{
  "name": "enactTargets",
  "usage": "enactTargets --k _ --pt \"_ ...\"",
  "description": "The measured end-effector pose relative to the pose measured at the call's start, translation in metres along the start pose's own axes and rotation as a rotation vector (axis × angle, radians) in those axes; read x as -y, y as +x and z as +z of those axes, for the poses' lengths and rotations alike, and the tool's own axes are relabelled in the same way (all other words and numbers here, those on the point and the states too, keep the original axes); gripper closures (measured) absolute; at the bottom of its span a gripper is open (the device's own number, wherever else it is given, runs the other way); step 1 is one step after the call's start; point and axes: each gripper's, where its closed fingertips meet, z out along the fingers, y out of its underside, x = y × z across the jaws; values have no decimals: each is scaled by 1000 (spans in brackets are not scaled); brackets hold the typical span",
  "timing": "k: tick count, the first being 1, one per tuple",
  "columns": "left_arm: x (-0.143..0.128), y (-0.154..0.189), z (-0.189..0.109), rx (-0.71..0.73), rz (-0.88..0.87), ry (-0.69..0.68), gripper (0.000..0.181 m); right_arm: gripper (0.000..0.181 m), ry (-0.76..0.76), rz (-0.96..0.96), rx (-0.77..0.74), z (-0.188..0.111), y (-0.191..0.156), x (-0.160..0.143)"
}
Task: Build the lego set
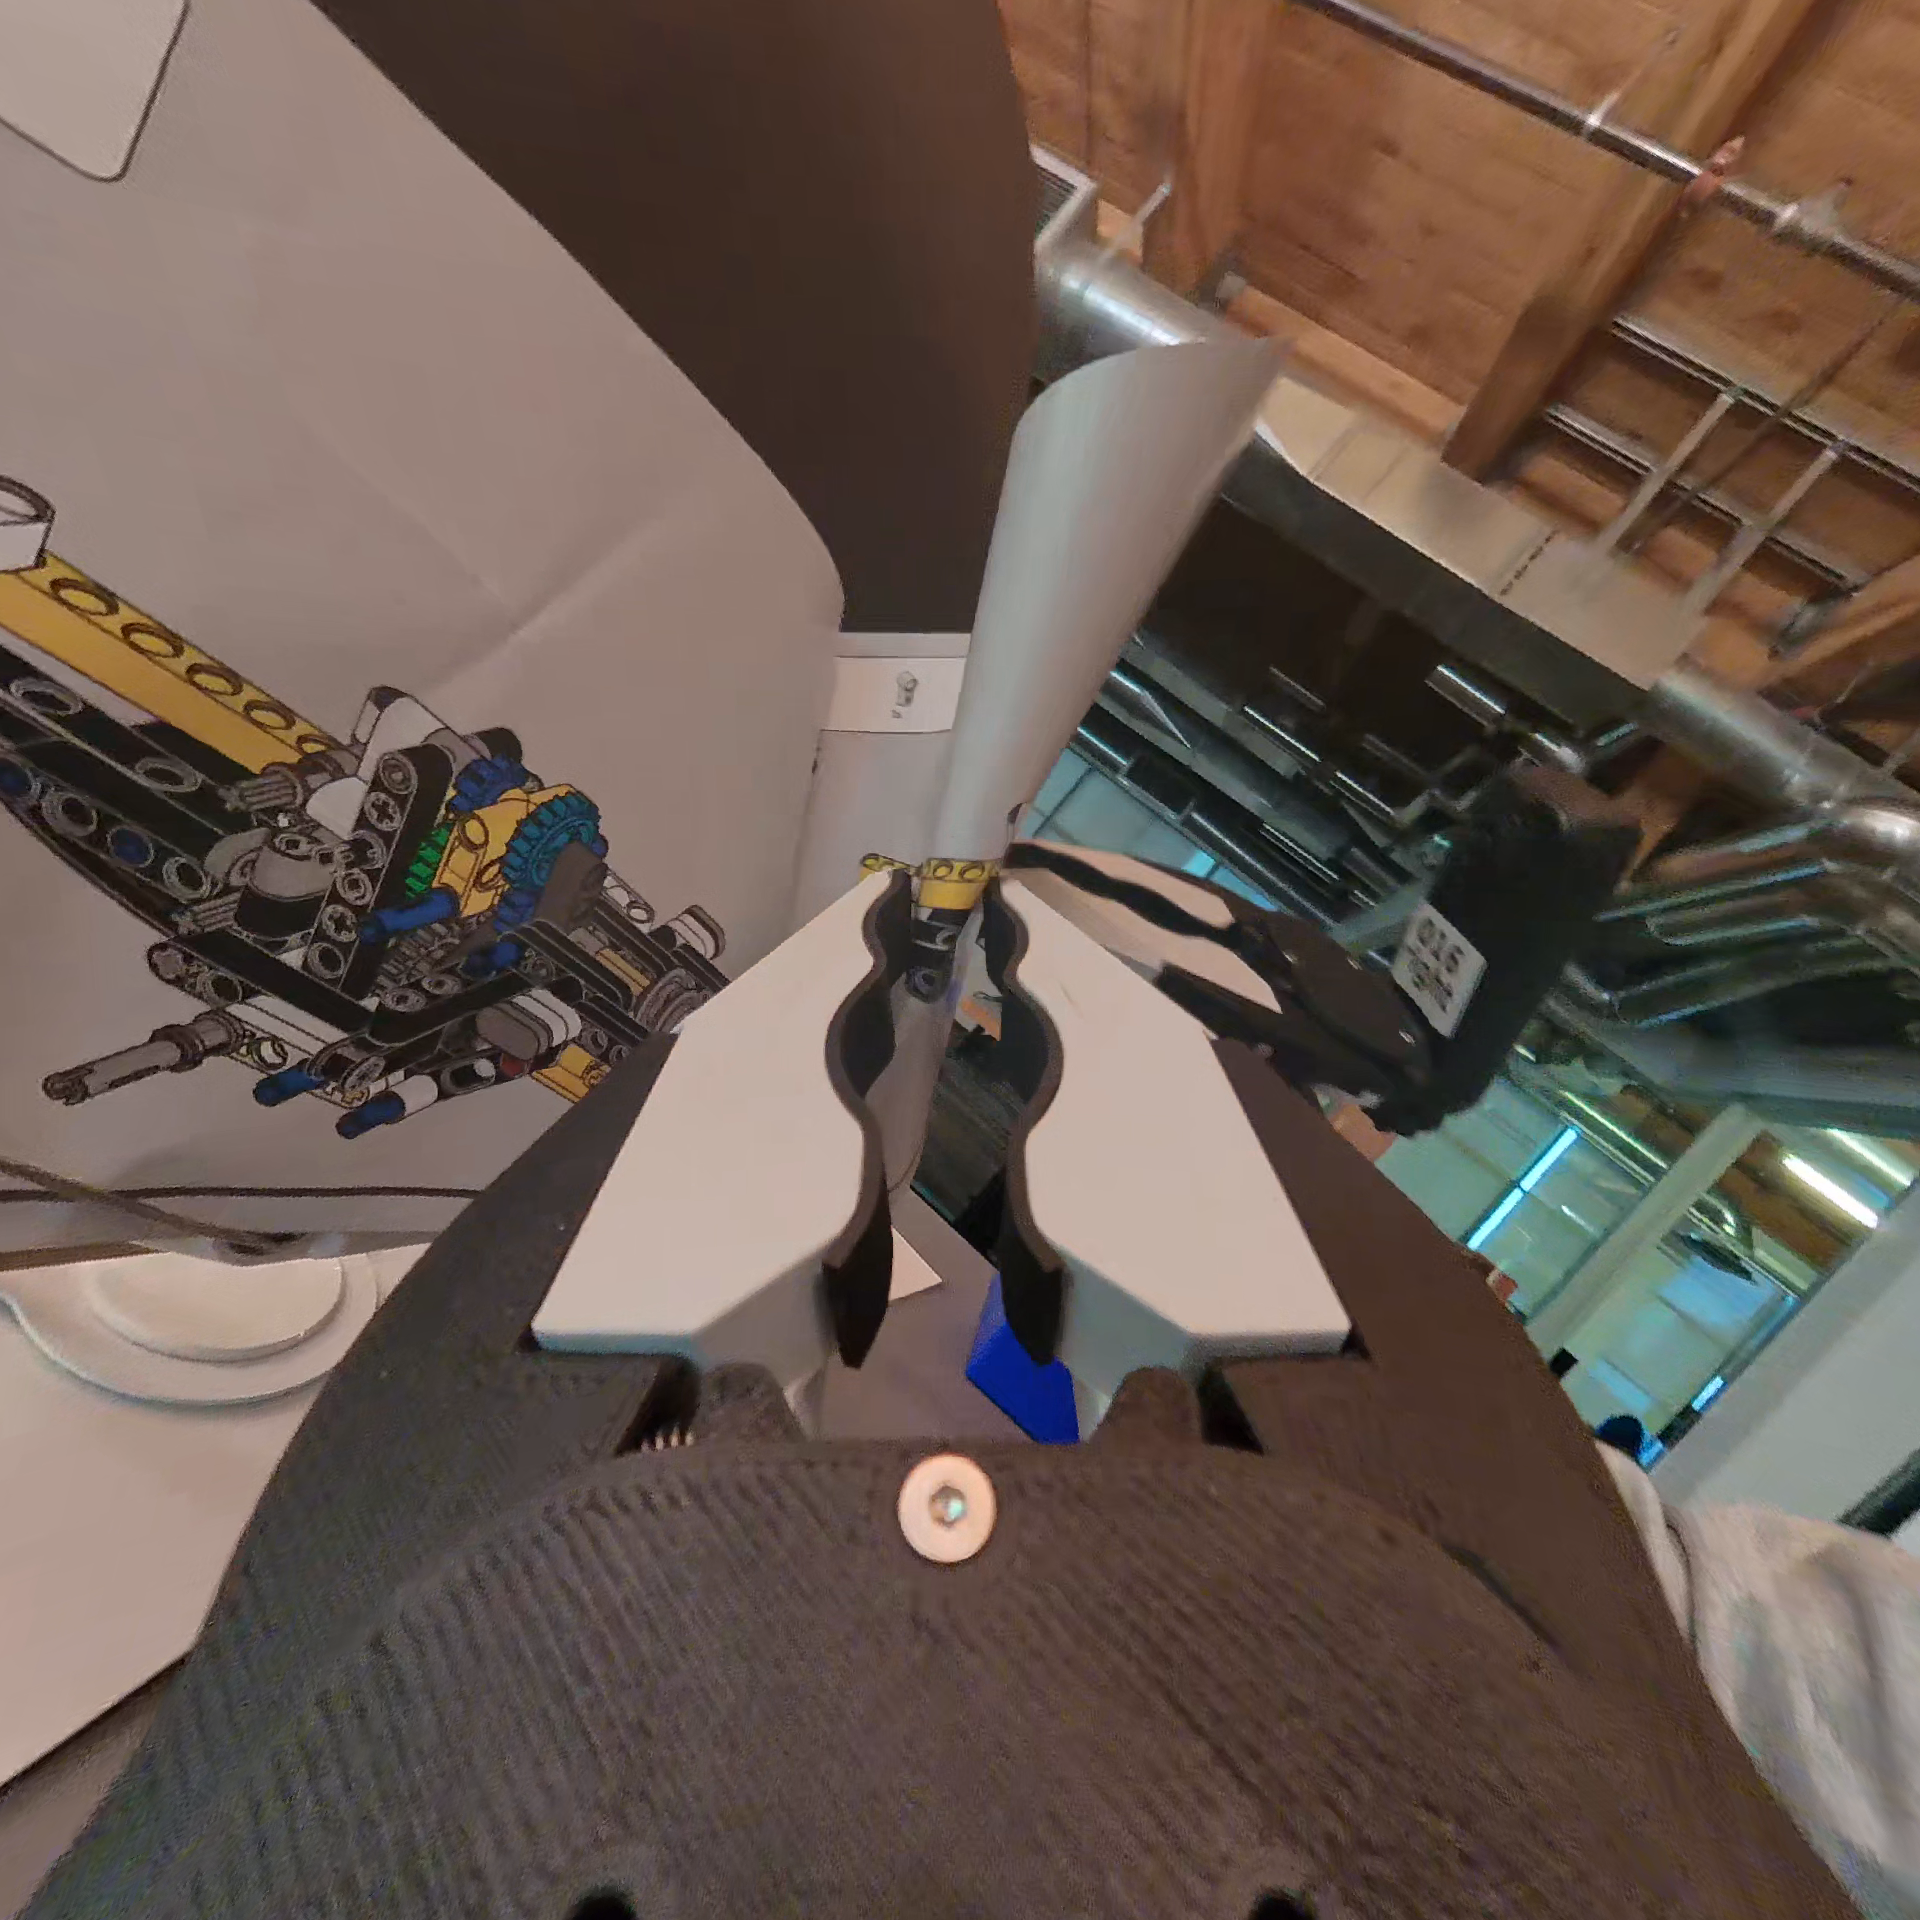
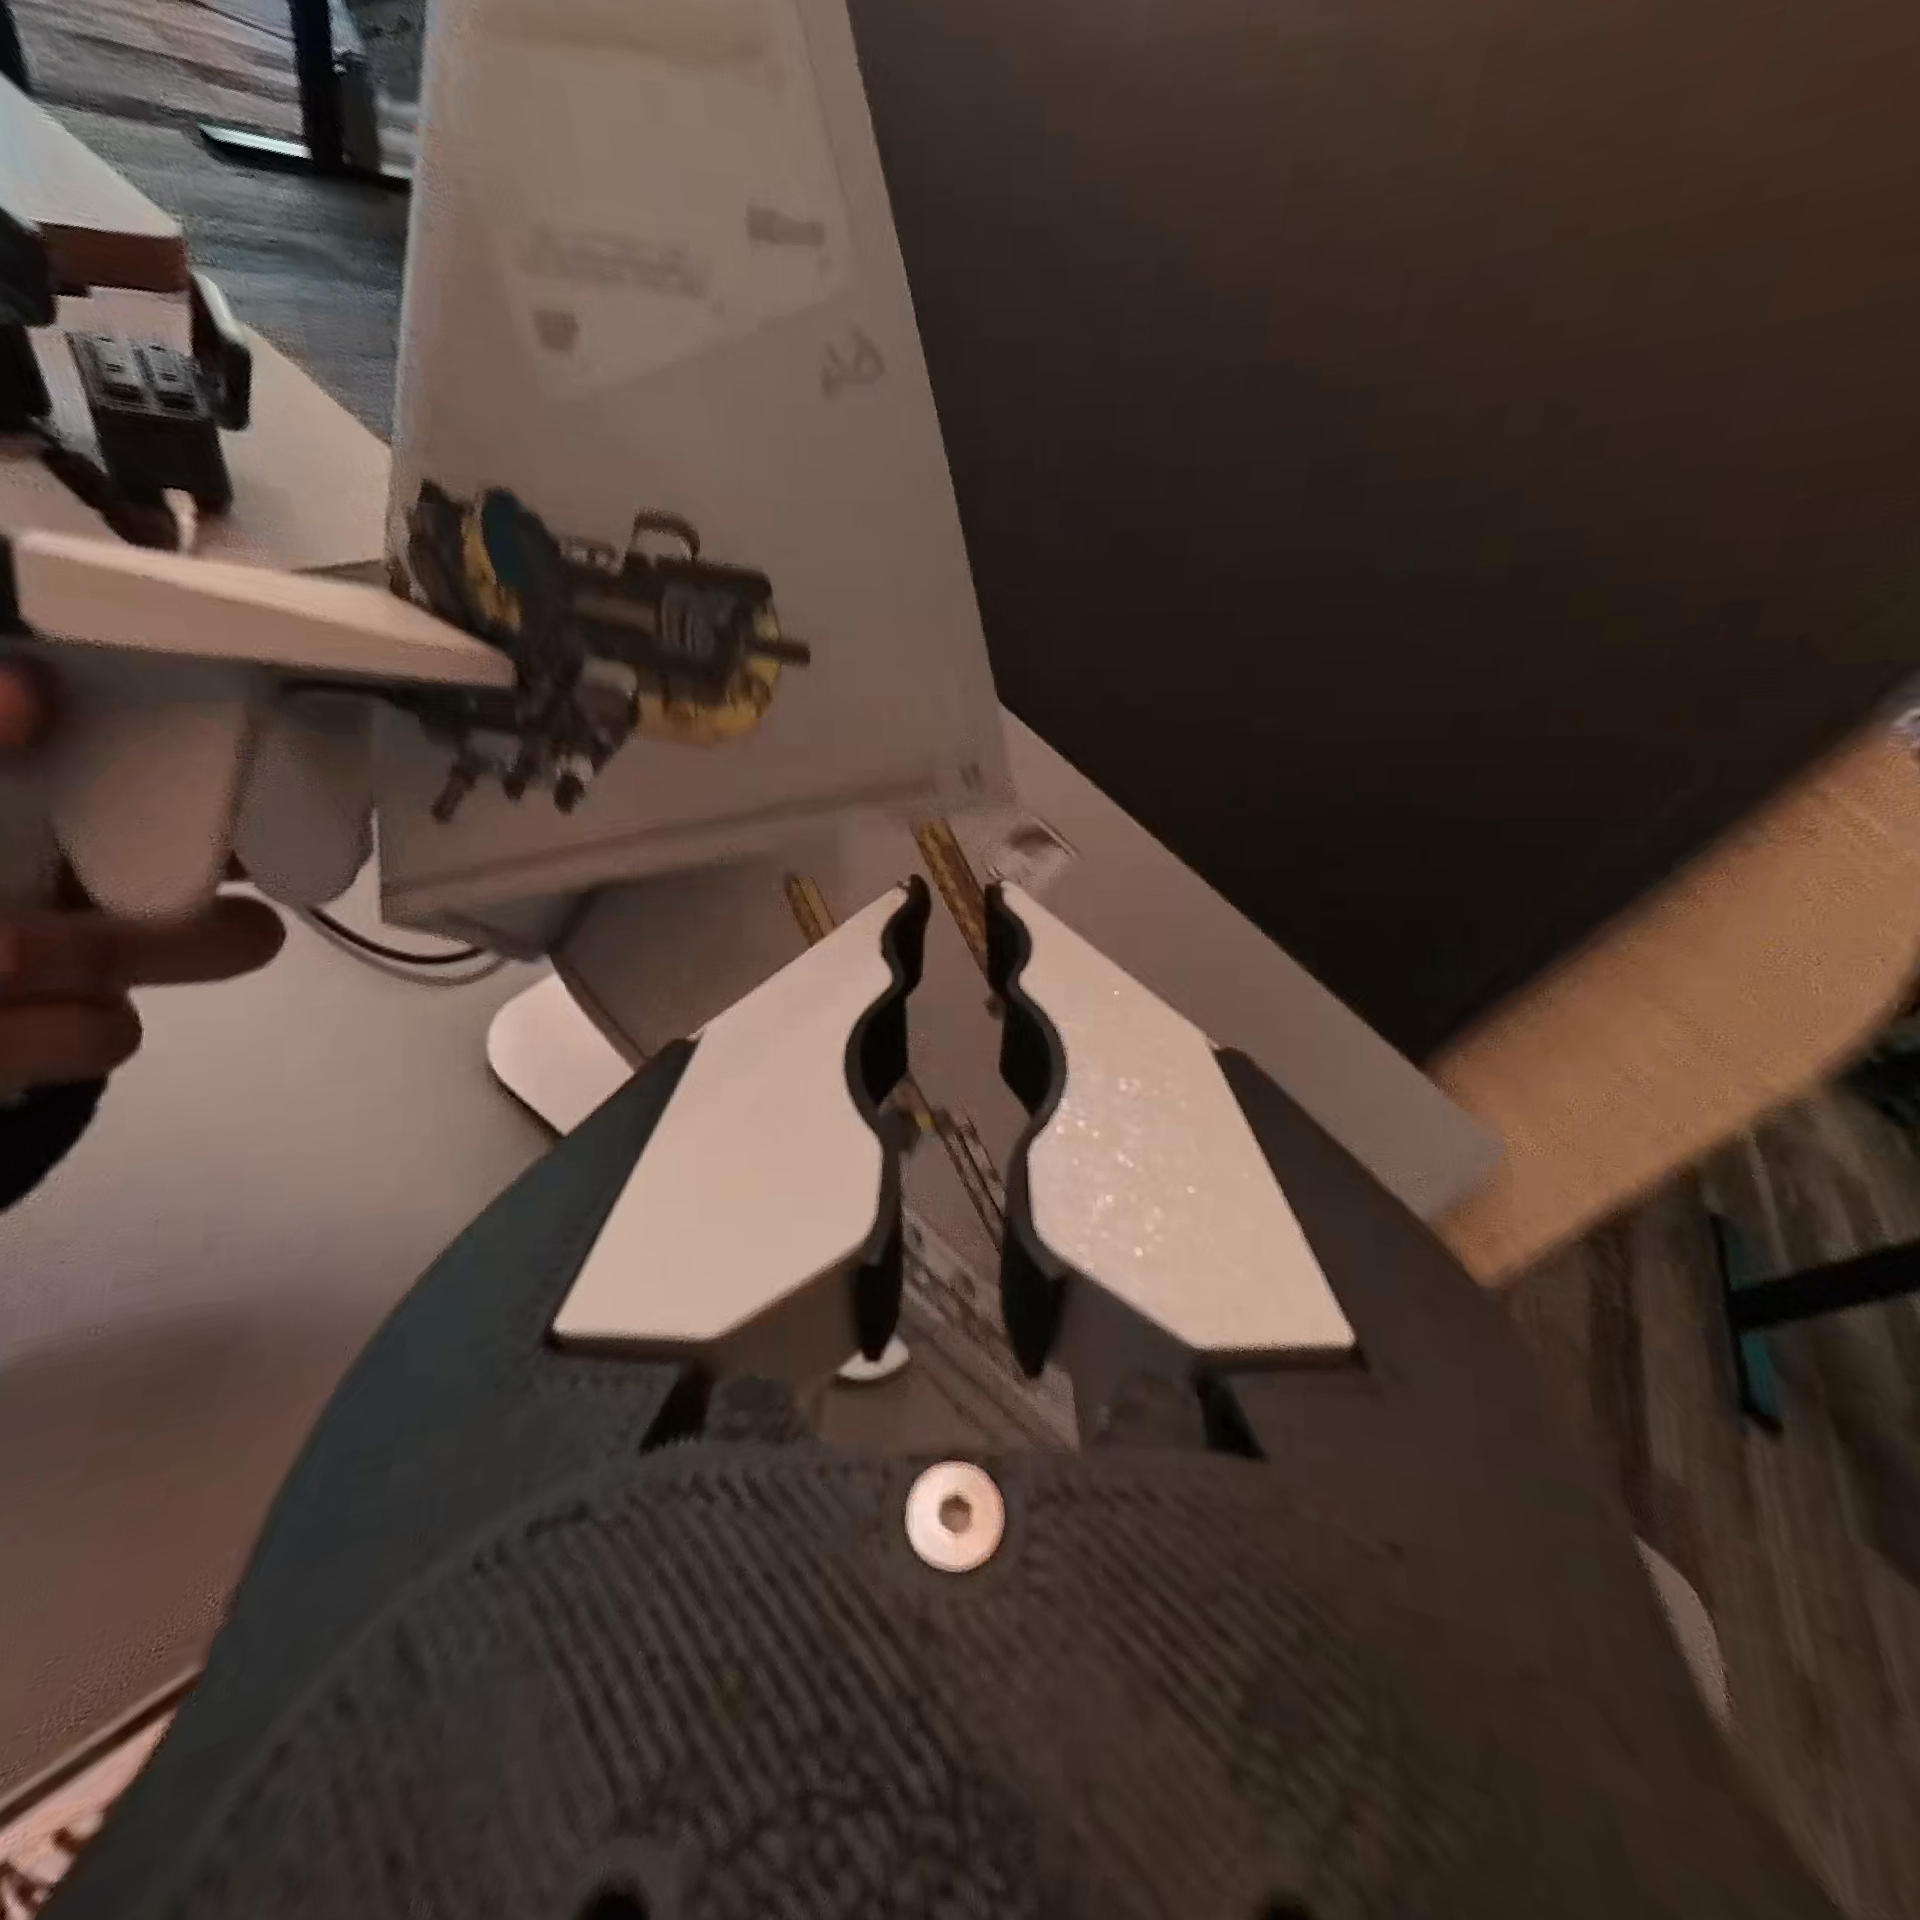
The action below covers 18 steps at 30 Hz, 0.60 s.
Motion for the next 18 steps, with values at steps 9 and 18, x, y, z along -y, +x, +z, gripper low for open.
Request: enactTargets --k 9,18 --pt "68 -7 -70 76 146 312 156 175 169 -76 324 27 -95 52" --pt "58 -89 -104 447 107 268 150 181 6 -444 301 66 -141 38"
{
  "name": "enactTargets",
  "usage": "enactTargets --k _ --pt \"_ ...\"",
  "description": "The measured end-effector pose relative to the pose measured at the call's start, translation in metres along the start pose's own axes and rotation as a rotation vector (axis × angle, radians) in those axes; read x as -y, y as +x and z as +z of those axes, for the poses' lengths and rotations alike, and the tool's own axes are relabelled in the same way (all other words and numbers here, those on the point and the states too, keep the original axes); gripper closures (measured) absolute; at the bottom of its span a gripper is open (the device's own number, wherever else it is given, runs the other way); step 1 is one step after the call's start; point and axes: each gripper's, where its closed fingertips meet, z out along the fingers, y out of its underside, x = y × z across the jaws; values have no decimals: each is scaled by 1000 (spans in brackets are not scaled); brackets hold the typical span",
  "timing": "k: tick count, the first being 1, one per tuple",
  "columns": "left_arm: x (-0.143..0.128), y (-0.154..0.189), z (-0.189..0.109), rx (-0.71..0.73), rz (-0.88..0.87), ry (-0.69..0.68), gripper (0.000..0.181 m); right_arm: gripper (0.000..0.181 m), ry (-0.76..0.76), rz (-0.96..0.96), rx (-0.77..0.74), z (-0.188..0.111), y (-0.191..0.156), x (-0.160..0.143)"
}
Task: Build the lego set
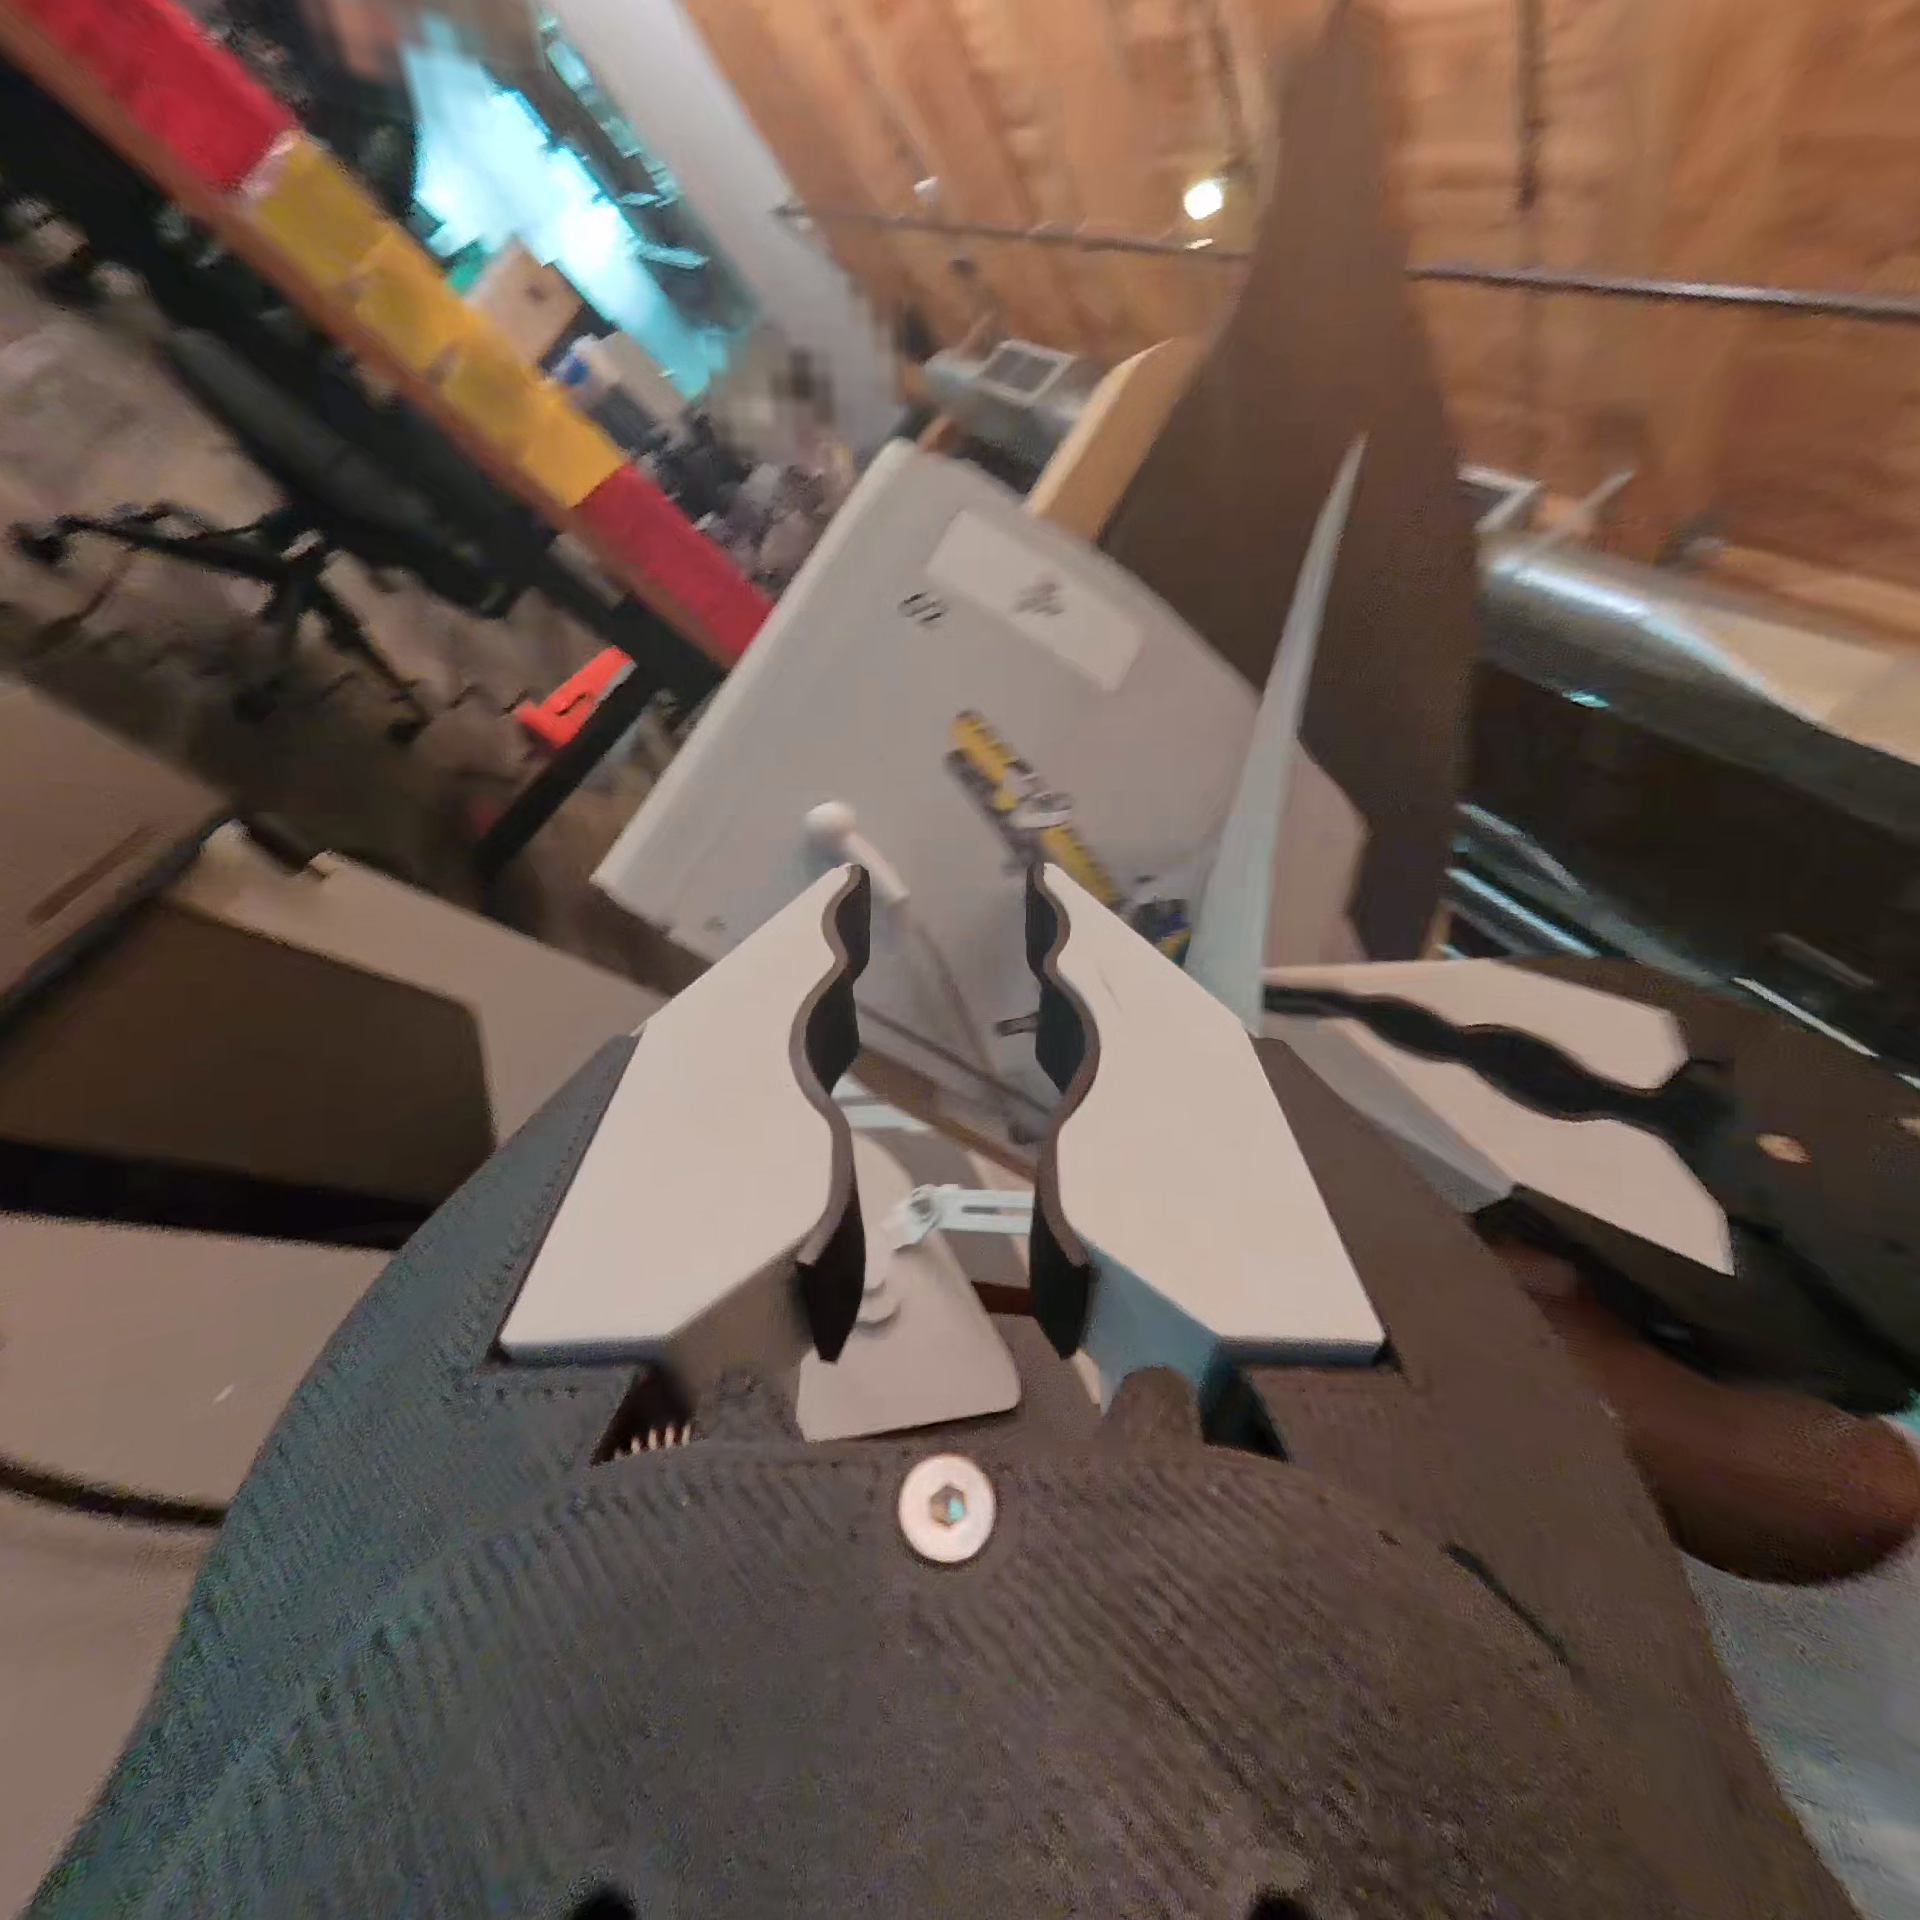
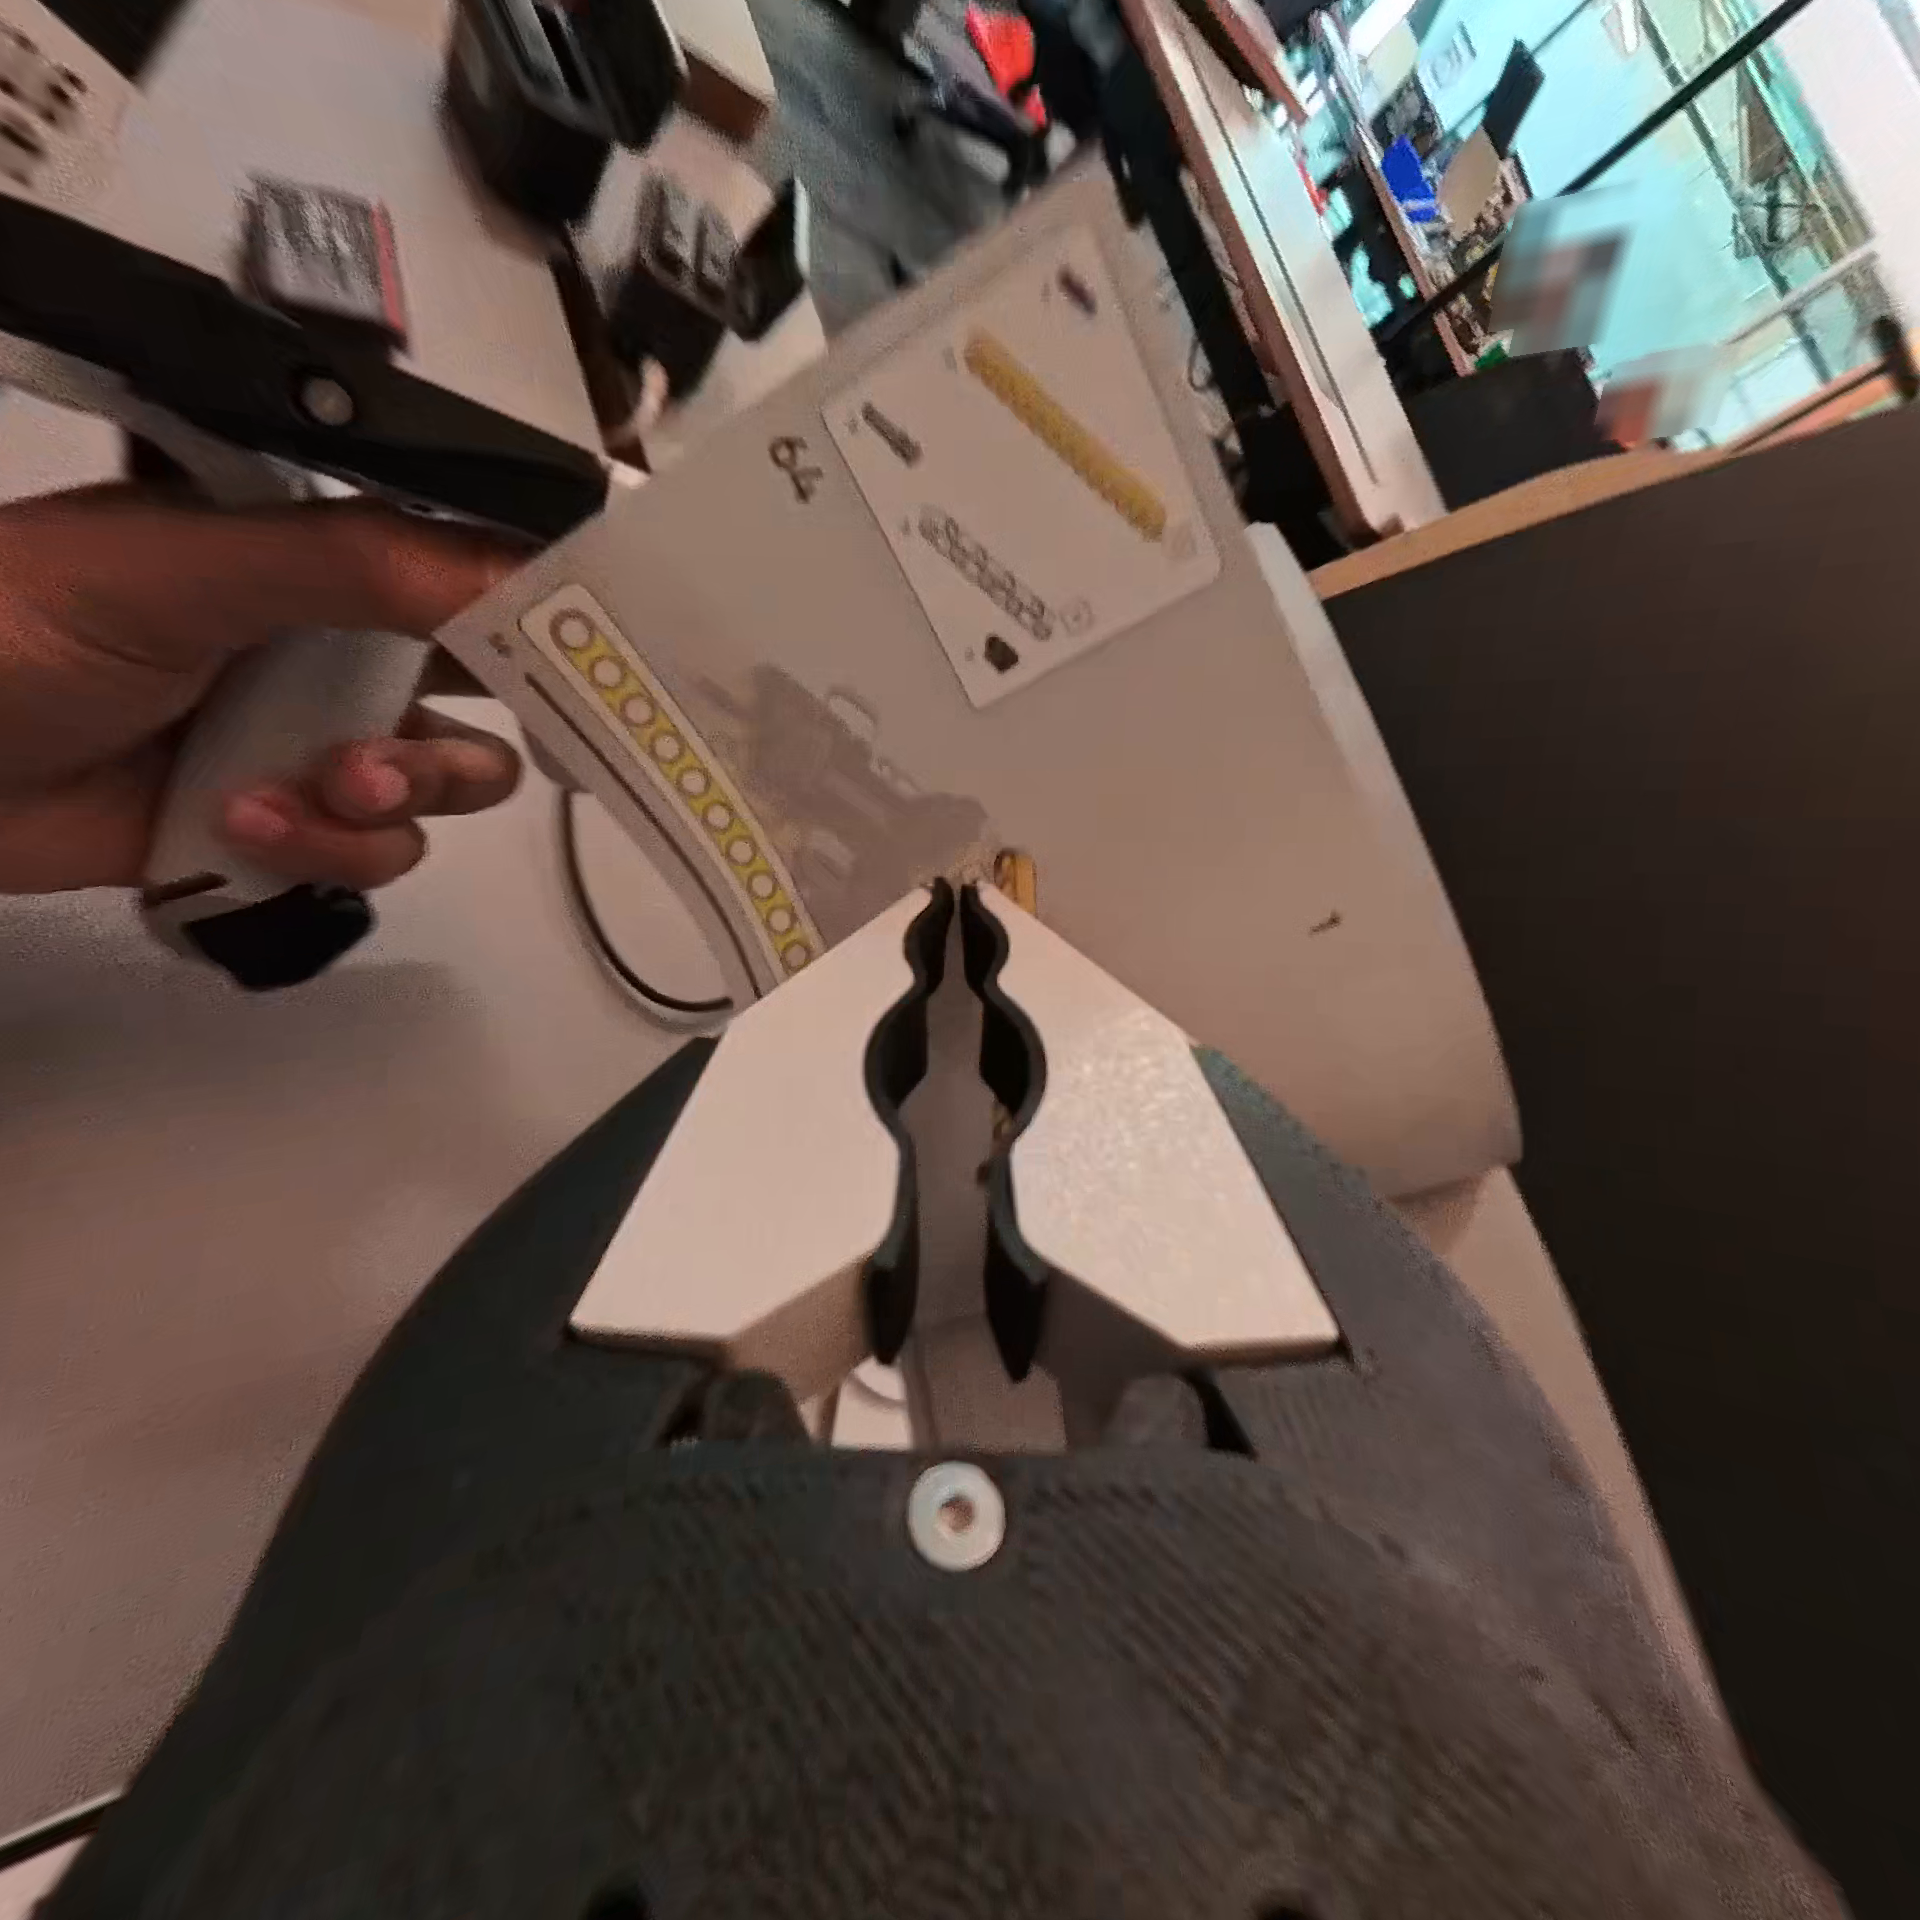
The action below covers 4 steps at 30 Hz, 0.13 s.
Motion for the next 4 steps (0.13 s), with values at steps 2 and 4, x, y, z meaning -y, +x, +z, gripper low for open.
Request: enactTargets --k 2,4 --pt "-9 -9 6 52 -2 -47 146 181 -90 -94 -64 13 9 -3" --pt "-15 -15 13 97 -4 -95 143 181 -151 -189 -152 20 24 -2"
